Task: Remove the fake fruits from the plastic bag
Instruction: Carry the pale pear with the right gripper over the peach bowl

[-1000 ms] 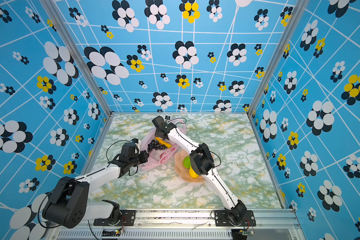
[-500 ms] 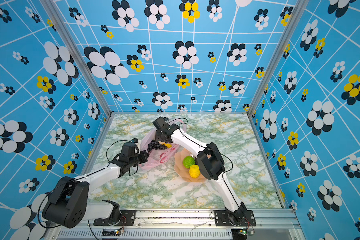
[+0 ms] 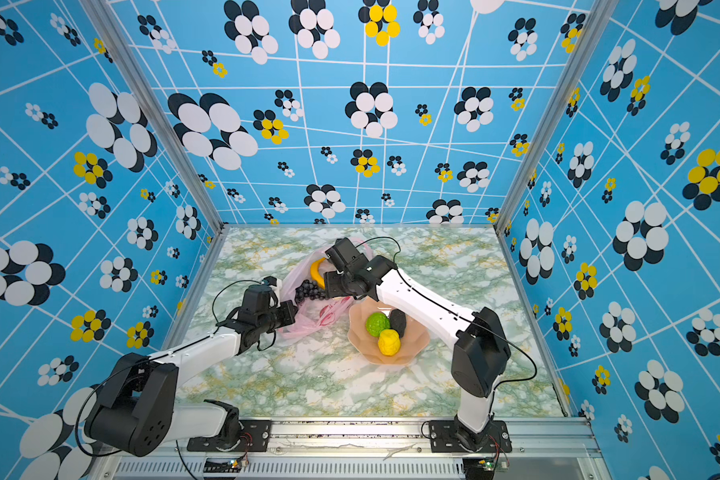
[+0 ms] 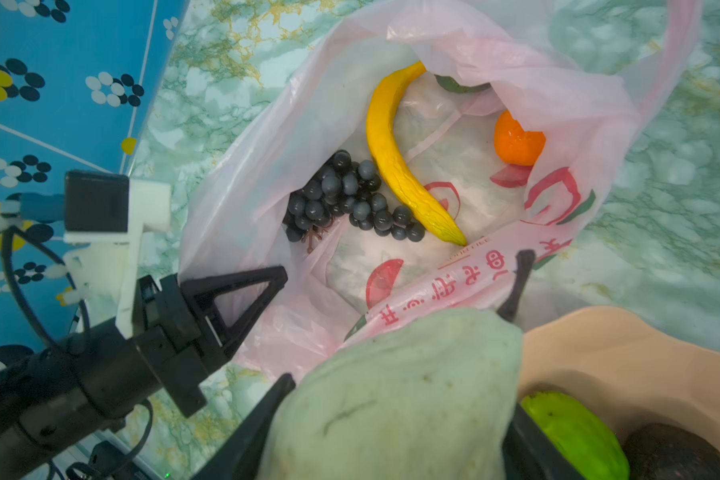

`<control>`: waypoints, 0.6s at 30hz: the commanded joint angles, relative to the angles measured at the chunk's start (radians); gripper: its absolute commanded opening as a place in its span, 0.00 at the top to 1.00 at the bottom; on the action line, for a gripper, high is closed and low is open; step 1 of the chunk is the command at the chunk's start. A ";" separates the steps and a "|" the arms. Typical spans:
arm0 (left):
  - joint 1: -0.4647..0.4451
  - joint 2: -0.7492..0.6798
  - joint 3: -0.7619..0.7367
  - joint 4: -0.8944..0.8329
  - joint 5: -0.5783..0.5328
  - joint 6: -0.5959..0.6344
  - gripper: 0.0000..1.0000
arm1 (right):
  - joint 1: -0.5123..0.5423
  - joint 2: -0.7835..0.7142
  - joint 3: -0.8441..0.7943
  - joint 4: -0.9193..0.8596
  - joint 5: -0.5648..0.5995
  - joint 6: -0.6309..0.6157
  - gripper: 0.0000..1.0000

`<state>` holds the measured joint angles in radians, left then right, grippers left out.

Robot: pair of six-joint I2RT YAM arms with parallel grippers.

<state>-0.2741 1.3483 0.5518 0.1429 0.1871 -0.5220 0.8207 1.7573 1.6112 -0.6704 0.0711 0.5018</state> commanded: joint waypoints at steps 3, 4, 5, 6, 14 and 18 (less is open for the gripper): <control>0.007 -0.011 0.015 0.000 -0.001 0.021 1.00 | -0.004 -0.118 -0.096 -0.131 0.040 -0.061 0.42; 0.007 -0.010 0.015 0.000 0.001 0.021 1.00 | -0.003 -0.145 -0.119 -0.148 0.058 -0.066 0.42; 0.007 -0.011 0.015 -0.001 0.001 0.020 1.00 | -0.006 -0.170 -0.145 -0.157 0.074 -0.070 0.42; 0.006 -0.010 0.015 0.000 0.000 0.020 1.00 | -0.011 -0.197 -0.175 -0.168 0.090 -0.073 0.42; 0.007 -0.008 0.015 0.003 0.004 0.020 1.00 | -0.099 -0.358 -0.416 -0.218 0.122 -0.063 0.41; 0.008 -0.006 0.015 0.003 0.004 0.020 1.00 | -0.141 -0.384 -0.517 -0.208 0.125 -0.055 0.41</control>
<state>-0.2741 1.3483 0.5518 0.1429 0.1875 -0.5220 0.6975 1.3911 1.1400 -0.8536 0.1745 0.4412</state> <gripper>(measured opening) 0.045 0.654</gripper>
